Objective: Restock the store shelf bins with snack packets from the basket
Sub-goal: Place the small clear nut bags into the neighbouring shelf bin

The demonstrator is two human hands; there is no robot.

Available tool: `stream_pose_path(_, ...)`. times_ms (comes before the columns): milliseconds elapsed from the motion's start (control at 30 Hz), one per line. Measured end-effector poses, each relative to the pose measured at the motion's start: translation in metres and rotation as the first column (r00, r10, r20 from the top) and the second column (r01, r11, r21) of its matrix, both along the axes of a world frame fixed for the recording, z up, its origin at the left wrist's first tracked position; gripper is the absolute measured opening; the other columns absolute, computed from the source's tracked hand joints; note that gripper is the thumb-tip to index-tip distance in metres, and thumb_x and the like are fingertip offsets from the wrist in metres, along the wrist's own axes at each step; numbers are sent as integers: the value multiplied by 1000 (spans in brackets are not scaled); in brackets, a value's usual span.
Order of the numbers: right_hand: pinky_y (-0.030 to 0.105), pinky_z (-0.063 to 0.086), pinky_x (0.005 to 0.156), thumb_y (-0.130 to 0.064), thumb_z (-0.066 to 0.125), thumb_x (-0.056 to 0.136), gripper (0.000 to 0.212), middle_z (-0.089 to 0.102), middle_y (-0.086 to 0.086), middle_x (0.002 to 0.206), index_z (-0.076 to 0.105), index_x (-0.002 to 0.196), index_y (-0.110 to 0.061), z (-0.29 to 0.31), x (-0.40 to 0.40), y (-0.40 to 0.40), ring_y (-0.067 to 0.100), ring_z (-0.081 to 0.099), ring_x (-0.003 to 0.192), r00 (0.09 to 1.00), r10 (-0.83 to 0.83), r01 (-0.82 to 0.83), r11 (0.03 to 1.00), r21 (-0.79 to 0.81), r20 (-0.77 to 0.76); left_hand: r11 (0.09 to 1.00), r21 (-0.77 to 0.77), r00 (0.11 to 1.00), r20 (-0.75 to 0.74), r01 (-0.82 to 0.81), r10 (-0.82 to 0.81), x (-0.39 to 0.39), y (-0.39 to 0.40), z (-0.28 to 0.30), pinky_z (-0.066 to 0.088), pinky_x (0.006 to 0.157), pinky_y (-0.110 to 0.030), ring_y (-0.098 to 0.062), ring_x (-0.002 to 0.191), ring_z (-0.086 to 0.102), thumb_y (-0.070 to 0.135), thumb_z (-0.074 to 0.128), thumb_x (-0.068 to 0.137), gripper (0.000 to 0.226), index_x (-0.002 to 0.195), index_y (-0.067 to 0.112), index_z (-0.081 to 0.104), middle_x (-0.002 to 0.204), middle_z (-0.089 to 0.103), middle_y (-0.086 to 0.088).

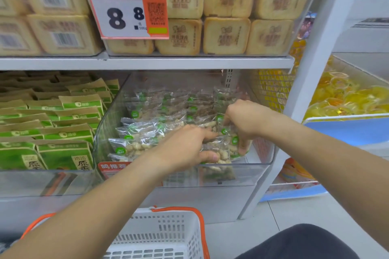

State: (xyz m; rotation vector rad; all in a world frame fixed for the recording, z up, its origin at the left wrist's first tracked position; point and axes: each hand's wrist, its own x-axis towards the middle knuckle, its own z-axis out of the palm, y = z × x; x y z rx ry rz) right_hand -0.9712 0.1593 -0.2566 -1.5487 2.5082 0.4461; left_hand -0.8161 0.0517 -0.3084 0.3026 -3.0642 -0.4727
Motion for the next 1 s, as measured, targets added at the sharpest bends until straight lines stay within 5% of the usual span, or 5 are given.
stream_pose_path(233,39,55,88,-59,90,54,87,69,4,111,62,125,-17,13,1,9,26,63,102,993,82,-75,994,-77,84,1000,29,999,51,-9,7,3,7,11,41,109,-35,-13,135,47,55,67,86,68,146,31,46,151,44,11)
stream_pose_path(533,36,44,74,-46,74,85,49,64,14,115,59,116,-10,1,12,12,35,64,105,982,158,-170,978,-122,-98,999,18,998,65,-28,27,5,12,13,36,114,-36,-14,141,39,57,65,86,70,147,29,44,155,38,11)
stream_pose_path(700,38,45,70,-45,76,83,56,62,12,111,52,118,-8,3,6,14,34,64,102,982,174,-180,980,-89,-73,998,45,998,51,-41,38,7,13,13,35,115,-38,-14,141,40,57,66,85,69,146,32,44,155,38,12)
stream_pose_path(800,36,46,71,-60,85,62,79,61,6,109,53,116,-12,9,6,18,30,62,100,987,143,-144,990,-10,-77,997,63,999,43,-37,34,6,9,10,36,114,-36,-14,138,43,58,67,85,70,146,33,45,154,39,12)
stream_pose_path(1000,35,39,69,-58,89,55,96,60,7,115,43,126,-12,2,13,17,30,64,104,959,185,-176,983,60,-213,999,46,999,26,-25,24,6,9,7,27,118,-39,-16,143,34,60,63,86,68,147,36,43,157,35,10)
